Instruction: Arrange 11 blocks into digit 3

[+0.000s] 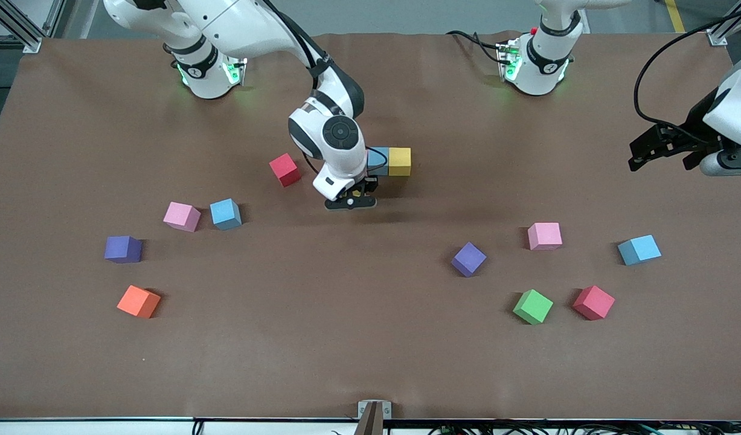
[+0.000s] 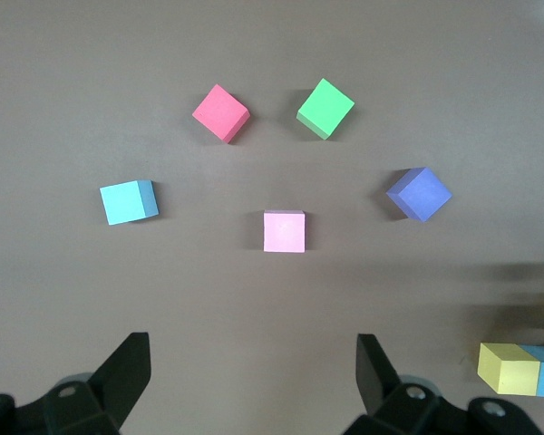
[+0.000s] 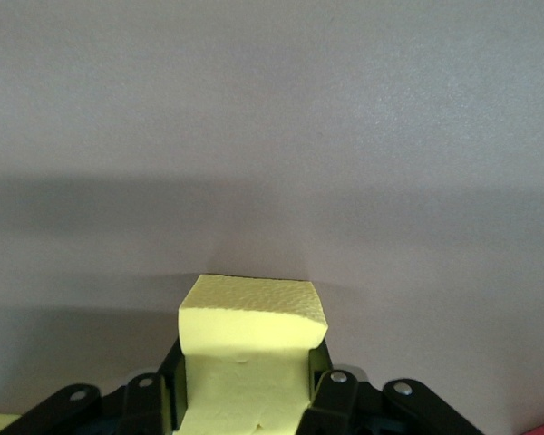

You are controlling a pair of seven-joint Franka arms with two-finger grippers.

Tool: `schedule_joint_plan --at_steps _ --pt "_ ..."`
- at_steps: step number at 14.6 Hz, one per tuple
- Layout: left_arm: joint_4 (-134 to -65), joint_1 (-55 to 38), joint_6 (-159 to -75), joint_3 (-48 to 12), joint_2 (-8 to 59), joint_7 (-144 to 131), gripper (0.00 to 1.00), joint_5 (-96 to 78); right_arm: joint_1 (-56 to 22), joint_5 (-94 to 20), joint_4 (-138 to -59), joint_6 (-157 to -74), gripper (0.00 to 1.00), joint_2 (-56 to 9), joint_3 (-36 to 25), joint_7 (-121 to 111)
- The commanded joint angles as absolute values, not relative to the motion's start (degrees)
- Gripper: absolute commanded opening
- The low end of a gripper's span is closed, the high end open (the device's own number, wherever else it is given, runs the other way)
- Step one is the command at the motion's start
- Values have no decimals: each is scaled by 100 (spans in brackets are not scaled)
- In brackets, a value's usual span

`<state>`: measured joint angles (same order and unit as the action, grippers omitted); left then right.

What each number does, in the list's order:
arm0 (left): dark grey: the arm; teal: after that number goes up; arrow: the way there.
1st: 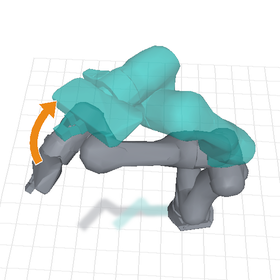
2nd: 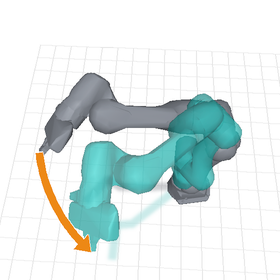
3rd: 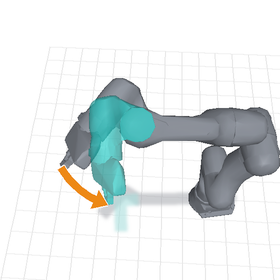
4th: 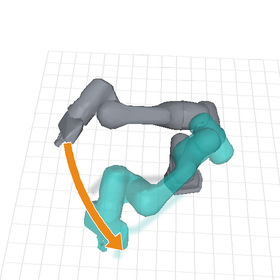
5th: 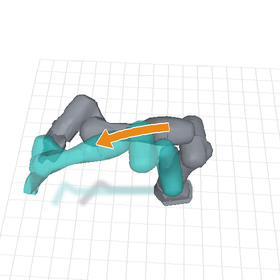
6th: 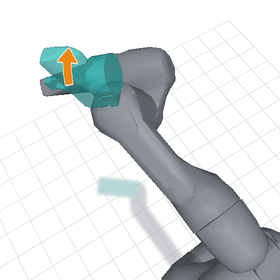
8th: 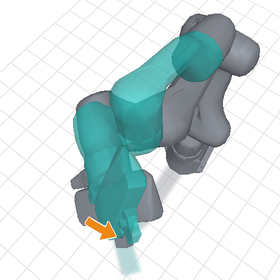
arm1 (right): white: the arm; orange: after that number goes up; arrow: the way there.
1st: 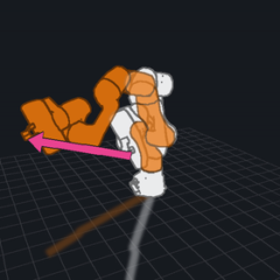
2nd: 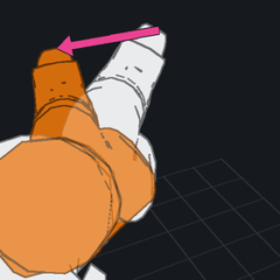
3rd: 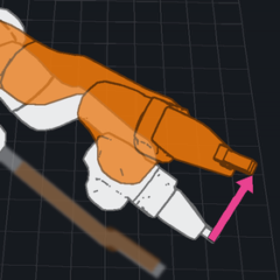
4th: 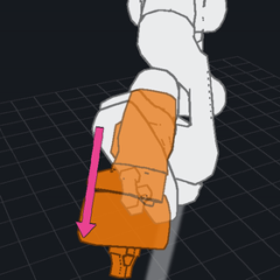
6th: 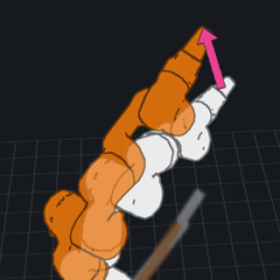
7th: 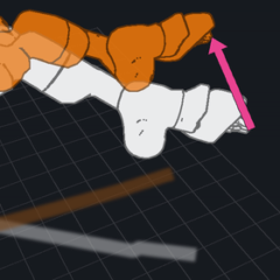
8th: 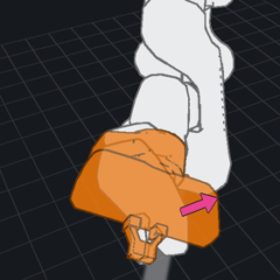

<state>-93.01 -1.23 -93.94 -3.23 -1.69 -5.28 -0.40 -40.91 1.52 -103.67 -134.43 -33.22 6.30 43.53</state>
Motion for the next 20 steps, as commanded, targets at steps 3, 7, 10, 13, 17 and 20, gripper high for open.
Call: schedule_joint_plan --at_steps 3,7,10,13,17,20 --pt "-9264 -114 -9474 -325 -176 -501 100 -44 -4254 255 -10679 -13509 34 -3085 527 4491" --pt "-9272 -114 -9518 -334 -167 -501 100 -53 -4289 264 -10757 -13561 34 -3006 527 4605" --pt "-9272 -123 -9641 -334 -70 -510 100 -44 -4289 264 -11012 -13956 34 -2918 527 4605" --pt "-9255 -141 -9659 -334 -9 -554 100 -53 -4298 264 -11083 -14045 34 -2909 527 4605" --pt "-9264 -158 -9703 -343 35 -562 100 -44 -4324 264 -11092 -14036 34 -2900 527 4605" --pt "-9255 -158 -9703 -352 26 -563 100 -53 -4386 264 -11092 -14027 34 -2900 527 4658"
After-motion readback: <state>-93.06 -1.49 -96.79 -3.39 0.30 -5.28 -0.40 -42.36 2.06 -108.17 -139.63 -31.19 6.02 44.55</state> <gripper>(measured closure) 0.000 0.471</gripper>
